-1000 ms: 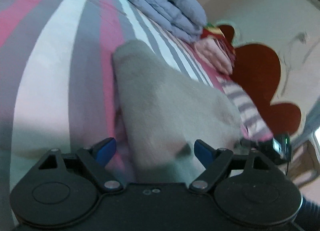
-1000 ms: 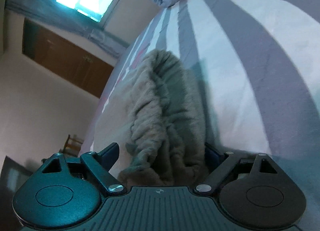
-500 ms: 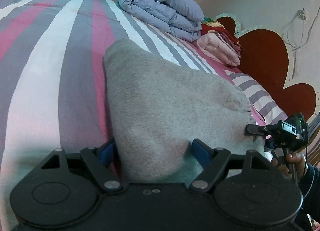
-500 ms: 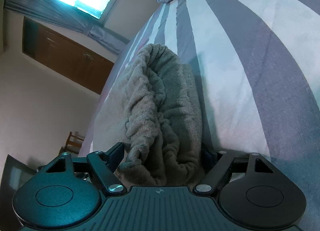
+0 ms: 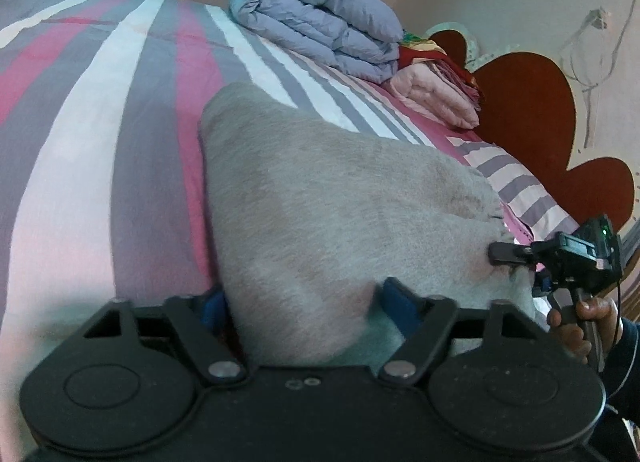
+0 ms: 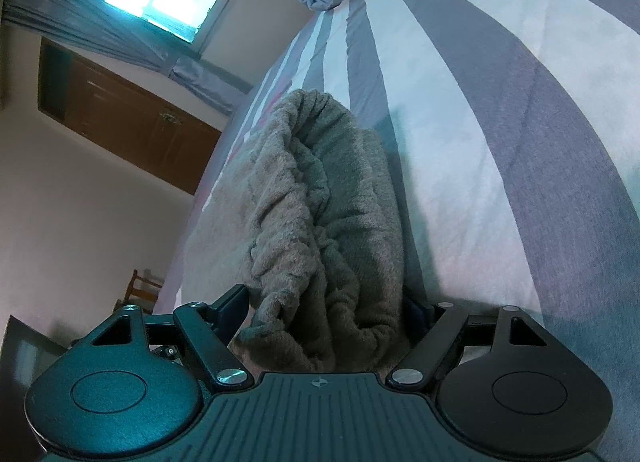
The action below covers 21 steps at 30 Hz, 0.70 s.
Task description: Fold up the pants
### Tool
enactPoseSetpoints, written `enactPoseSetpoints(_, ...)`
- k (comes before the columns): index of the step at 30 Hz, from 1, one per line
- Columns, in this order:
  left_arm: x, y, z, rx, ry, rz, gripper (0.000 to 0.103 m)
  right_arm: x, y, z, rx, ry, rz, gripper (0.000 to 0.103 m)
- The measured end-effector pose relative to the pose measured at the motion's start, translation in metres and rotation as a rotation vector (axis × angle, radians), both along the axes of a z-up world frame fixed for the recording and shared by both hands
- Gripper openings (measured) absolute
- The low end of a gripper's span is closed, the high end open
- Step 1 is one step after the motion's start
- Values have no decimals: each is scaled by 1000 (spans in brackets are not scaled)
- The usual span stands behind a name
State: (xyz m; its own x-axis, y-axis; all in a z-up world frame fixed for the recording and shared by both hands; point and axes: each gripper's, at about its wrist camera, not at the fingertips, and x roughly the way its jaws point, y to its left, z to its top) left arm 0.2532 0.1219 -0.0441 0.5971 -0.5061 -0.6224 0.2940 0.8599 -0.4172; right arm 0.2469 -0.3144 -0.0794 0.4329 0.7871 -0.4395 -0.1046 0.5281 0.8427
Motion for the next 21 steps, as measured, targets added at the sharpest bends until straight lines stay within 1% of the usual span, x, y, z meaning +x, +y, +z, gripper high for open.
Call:
enactPoseSetpoints(1,2,0,1,-1,4,0,55,1,2,1,-15,-4,-1,68)
enactPoseSetpoints(2,2,0,1,-10,7,-2,52,2,5,3,-35,-4,4,64)
enactPoseSetpoints(3,4,3,0,-33,15,-2,46,4,7,3,-45,-3,8,61)
enactPoseSetpoints(4,4,6,-1,-58,21,3,38,6,7,3,-37,2,8,56)
enactPoseSetpoints(5,3,10,-2,-88,23,12,32,7,7,3,-30,4,10,54)
enactPoseSetpoints(6,2,15,0,-126,18,24,23,8,8,5,-32,-3,19,53)
enactPoseSetpoints(7,1,19,2,-159,6,31,20,7,10,8,-32,-17,24,51)
enactPoseSetpoints(9,-1,24,8,-182,-23,43,19,6,13,21,-31,-73,38,50)
enactPoseSetpoints(10,0,25,12,-184,-36,47,19,6,16,32,-34,-120,48,49)
enactPoseSetpoints(11,3,27,17,-185,-51,51,19,8,18,39,-28,-149,54,49)
enactPoseSetpoints(14,20,36,33,-179,-93,63,19,24,26,62,3,-212,70,49)
enactPoseSetpoints(18,61,47,57,-91,-144,63,19,68,47,76,-8,-242,88,48)
enactPoseSetpoints(21,101,54,64,-26,-153,74,19,108,67,74,-15,-258,95,48)
